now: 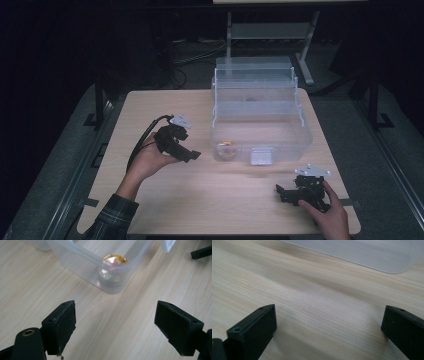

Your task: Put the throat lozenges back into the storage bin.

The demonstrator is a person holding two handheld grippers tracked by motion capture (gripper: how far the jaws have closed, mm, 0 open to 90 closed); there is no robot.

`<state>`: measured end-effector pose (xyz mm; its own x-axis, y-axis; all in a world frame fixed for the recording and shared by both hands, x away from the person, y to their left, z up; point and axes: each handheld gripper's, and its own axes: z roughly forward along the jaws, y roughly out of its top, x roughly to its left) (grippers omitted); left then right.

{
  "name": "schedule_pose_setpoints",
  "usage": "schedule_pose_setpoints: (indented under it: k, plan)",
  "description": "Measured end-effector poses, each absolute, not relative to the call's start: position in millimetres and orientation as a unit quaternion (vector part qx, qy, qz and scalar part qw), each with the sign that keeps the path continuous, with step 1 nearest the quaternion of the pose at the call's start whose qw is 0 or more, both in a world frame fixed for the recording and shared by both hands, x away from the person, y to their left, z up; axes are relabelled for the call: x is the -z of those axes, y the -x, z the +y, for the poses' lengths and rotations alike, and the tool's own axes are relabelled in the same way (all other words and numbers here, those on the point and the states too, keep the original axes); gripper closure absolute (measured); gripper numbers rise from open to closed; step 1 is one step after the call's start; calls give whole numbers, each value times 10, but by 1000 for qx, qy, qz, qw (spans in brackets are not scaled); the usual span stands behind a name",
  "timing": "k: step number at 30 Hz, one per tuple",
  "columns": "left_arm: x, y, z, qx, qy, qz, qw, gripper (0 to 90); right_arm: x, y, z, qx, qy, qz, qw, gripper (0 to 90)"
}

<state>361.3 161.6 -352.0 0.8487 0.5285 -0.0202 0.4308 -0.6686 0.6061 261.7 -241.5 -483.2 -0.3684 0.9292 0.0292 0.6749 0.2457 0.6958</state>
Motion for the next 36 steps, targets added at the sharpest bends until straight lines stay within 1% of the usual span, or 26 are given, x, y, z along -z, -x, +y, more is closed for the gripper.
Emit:
schedule_pose_setpoints:
  k: [21, 29, 36]
  plan:
    - [3991, -3181, 2048, -96, -894, 291, 327, 163, 4832, -2617, -2415, -318, -525, 763, 200, 0]
    - [4142, -2999, 2194, -113, -886, 297, 338, 162, 4832, -2617, -2415, -318, -525, 763, 200, 0]
    - [4247, -2895, 2257, -117, -882, 302, 341, 162, 4832, -2616, -2415, -318, -525, 763, 200, 0]
